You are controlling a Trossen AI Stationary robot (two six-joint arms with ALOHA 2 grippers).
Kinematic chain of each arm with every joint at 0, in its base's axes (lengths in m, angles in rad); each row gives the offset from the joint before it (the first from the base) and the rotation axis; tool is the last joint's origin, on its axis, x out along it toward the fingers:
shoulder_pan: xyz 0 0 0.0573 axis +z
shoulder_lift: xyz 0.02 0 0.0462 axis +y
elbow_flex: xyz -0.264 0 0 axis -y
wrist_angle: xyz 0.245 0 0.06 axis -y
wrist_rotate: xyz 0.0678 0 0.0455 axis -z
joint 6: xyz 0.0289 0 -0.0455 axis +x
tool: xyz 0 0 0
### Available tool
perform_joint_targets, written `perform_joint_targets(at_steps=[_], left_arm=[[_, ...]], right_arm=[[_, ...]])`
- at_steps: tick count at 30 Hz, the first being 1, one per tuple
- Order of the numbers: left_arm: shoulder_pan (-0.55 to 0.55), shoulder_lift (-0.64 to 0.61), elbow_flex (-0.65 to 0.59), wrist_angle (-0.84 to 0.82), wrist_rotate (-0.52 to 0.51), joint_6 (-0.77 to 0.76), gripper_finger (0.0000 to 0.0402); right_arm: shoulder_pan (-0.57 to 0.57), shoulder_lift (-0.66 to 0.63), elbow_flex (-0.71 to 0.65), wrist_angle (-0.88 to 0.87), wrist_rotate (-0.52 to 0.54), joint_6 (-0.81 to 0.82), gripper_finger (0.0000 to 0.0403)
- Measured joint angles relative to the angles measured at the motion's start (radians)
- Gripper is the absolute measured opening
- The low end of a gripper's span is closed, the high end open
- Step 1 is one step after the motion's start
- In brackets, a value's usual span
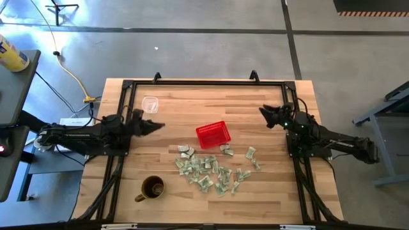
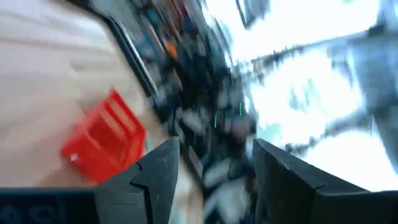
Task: Pick and place items into bin
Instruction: Put the green stevia packet into the red bin
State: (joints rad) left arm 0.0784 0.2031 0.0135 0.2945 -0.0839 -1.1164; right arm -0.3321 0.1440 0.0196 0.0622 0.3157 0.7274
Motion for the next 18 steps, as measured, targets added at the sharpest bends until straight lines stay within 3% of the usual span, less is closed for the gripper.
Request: perform_joint_targets(at_steps=[3,12,18], left_arm=[[0.0,0.0,0.0,0.003,-0.112,-0.108,0.0239],[0.0,0.003,0.0,-0.09,-0.106,-0.059,0.0239],[0.0,0.003,0.0,-0.172,-0.106,-0.059,0.0239]], right_arm=[[-0.002,-0.001,0.0,0.027,0.037,0.005,0.0257],[-0.002,-0.002,0.0,0.024,-0.09,-0.188,0.0257],[-0.002,-0.002,0.0,0.024,-0.11,-0.249,0.0257]])
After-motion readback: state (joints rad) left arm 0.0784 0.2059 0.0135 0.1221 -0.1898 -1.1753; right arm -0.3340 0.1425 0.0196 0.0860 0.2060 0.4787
